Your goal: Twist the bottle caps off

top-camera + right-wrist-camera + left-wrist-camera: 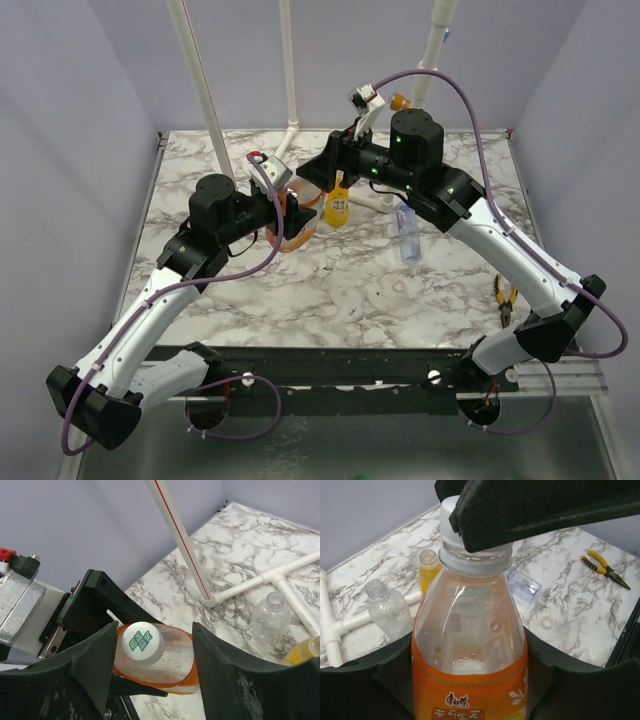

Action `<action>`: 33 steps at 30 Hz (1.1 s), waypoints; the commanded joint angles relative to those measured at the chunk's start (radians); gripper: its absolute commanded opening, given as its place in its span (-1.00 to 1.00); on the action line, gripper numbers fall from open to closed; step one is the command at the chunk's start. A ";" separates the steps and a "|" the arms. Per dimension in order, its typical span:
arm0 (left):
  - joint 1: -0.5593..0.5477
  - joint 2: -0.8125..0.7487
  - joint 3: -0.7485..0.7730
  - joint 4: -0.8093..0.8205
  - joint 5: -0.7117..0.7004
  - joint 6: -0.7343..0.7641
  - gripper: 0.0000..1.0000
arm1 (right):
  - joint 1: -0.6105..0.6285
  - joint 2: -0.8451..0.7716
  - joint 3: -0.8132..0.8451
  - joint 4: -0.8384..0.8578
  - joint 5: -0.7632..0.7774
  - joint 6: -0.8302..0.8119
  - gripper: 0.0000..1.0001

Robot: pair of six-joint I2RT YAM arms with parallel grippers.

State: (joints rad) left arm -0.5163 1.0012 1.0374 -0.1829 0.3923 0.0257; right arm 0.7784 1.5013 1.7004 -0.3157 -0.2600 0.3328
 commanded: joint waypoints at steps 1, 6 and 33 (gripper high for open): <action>0.001 0.007 -0.008 0.005 -0.028 0.011 -1.00 | 0.009 0.022 0.014 0.016 -0.028 0.013 0.29; 0.001 0.006 -0.008 0.006 -0.026 0.000 -1.00 | 0.013 0.030 0.015 0.017 -0.026 0.009 0.17; -0.001 -0.017 -0.004 0.032 0.690 -0.171 -1.00 | 0.012 -0.263 -0.232 0.260 -0.671 -0.143 -0.63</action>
State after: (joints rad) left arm -0.5182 0.9840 1.0344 -0.1661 0.9630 -0.1139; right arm 0.7826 1.2613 1.4796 -0.1196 -0.7551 0.2081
